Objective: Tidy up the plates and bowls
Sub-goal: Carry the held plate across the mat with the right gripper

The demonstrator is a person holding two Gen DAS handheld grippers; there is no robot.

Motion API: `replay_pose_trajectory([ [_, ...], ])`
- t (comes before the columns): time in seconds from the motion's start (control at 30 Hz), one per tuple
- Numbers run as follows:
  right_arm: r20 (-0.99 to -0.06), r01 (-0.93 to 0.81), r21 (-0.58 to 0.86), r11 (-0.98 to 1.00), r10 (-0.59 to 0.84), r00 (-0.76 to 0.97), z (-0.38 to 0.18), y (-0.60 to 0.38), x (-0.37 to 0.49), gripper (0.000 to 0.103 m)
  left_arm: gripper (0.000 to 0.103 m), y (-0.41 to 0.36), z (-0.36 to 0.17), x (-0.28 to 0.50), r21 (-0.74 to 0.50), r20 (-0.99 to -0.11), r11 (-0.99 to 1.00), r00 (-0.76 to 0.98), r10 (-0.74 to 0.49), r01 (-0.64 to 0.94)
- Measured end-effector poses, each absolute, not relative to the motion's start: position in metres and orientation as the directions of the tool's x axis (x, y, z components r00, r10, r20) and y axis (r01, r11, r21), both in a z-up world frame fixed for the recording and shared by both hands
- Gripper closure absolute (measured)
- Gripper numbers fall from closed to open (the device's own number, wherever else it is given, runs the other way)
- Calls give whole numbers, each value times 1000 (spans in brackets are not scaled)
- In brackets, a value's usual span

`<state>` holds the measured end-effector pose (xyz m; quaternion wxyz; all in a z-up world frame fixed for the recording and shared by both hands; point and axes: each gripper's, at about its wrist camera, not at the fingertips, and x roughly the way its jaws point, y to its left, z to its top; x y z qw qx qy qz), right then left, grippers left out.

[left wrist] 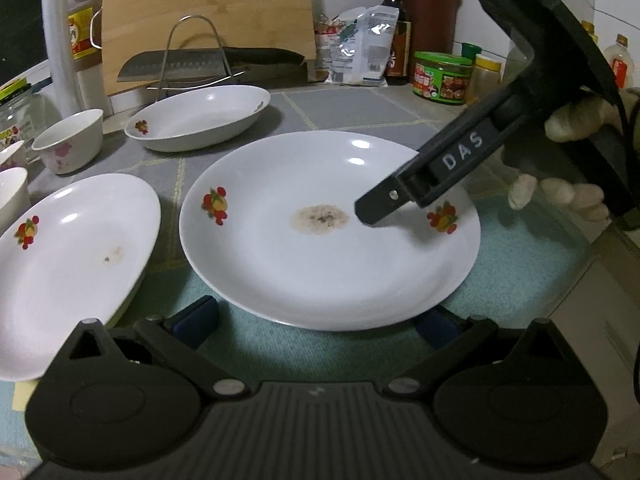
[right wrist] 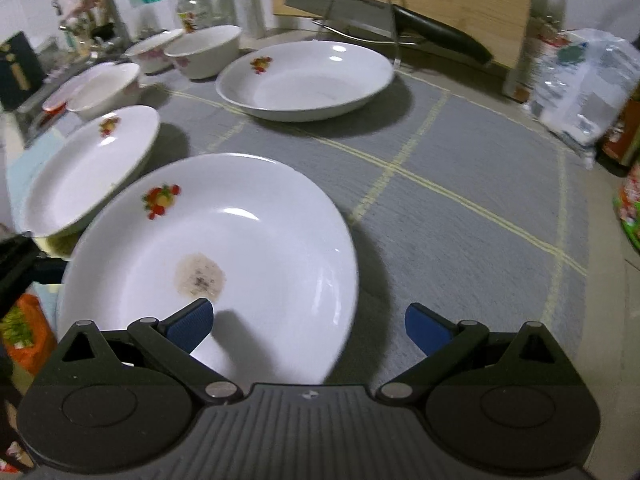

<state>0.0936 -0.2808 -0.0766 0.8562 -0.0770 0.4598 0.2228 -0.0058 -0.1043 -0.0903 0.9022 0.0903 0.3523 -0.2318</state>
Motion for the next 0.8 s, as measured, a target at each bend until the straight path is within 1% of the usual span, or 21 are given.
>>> replay_pose_trajectory([
  [0.13,-811,-513,127,849,387,439,-75,-281,101,0,0,-104,-91,-7,0,-671,872,647,-363,490],
  [0.3,-809,-575,156,803,438,392,-74,-280,111,0,0,-103,-91,-6,2,-667,859,641,-380,512],
  [0.43,-806,-598,209,774,482,343,-72,-280,123,0,0,-103,-91,-4,7,-669,849,633,-389,529],
  [0.8,-801,-660,298,690,557,220,-72,-270,143,0,0,-102,-90,1,24,-673,814,612,-415,580],
])
